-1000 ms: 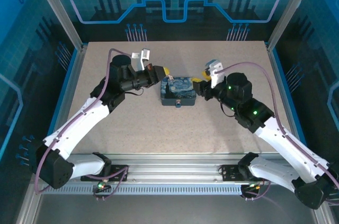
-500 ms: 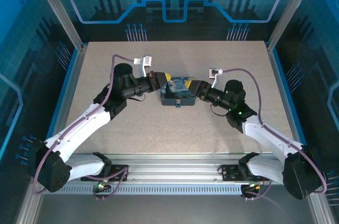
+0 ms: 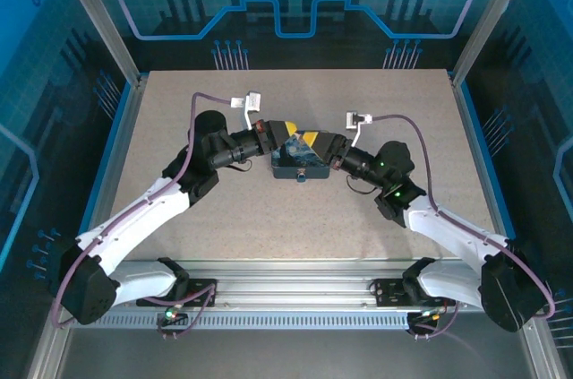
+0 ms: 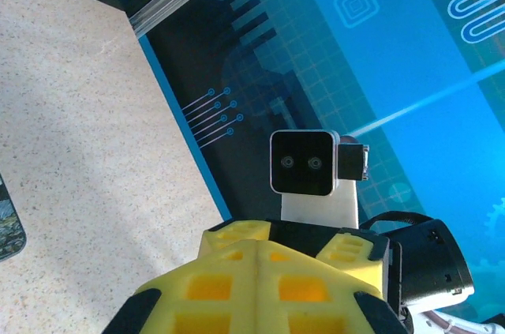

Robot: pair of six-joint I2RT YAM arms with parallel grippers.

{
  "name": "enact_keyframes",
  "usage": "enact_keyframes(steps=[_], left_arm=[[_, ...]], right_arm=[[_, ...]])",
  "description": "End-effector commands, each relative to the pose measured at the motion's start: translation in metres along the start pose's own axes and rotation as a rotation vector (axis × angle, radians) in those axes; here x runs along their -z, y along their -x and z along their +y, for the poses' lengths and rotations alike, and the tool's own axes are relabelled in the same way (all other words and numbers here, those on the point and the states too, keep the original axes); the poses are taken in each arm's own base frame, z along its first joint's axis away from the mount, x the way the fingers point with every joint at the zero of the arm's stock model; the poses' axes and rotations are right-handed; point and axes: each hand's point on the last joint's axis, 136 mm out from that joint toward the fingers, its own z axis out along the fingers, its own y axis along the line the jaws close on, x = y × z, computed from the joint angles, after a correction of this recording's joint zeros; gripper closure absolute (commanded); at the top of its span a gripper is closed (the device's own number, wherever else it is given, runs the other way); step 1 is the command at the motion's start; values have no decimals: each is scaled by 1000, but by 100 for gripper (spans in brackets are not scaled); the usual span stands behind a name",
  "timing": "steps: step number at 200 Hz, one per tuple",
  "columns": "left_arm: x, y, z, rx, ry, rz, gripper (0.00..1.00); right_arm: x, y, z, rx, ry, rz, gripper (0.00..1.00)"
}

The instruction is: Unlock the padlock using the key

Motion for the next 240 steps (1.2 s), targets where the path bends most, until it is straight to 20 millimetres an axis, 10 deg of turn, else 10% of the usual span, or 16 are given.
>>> enact_keyframes(steps=[1, 183, 240], left_arm=[[0, 4, -7, 1, -28, -28, 100], [4, 5, -10, 1, -35, -47, 100], [20, -5, 12, -22, 80, -44, 1]], right_arm=[[-6, 7, 29, 47, 81, -24, 60], [-10, 3, 26, 58, 72, -12, 100], [15, 10, 9, 102, -42, -32, 100]])
